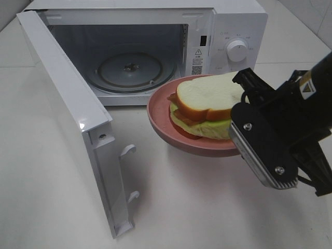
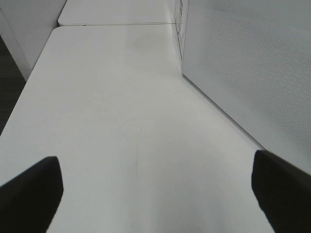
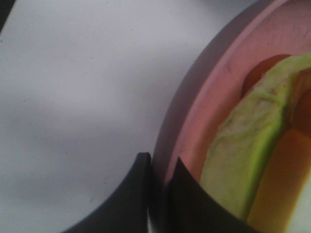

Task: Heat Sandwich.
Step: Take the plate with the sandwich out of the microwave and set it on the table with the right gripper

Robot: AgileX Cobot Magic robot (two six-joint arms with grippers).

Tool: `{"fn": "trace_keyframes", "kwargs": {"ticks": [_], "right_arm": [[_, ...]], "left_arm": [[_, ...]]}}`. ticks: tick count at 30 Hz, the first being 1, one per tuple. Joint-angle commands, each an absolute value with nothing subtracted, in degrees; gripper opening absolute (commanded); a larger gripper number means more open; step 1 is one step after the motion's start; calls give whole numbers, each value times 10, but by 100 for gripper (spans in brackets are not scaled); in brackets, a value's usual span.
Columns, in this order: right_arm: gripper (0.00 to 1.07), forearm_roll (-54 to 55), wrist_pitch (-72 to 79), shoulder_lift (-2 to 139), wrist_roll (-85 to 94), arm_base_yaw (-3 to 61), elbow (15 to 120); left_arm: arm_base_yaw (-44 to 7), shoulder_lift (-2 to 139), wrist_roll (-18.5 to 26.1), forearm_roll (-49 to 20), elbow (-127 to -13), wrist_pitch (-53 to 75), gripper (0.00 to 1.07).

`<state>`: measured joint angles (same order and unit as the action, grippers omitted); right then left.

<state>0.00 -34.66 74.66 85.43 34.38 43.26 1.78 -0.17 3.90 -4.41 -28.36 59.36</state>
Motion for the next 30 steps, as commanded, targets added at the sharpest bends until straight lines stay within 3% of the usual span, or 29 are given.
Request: {"fn": "trace_keyframes", "kwargs": {"ticks": [1, 30], "right_arm": [[0, 0, -337, 704, 841, 342, 407], [1, -83, -435, 488, 680, 342, 295]], "left_arm": [[20, -14, 37, -46, -282, 590, 101], [20, -14, 37, -46, -282, 590, 101]]}}
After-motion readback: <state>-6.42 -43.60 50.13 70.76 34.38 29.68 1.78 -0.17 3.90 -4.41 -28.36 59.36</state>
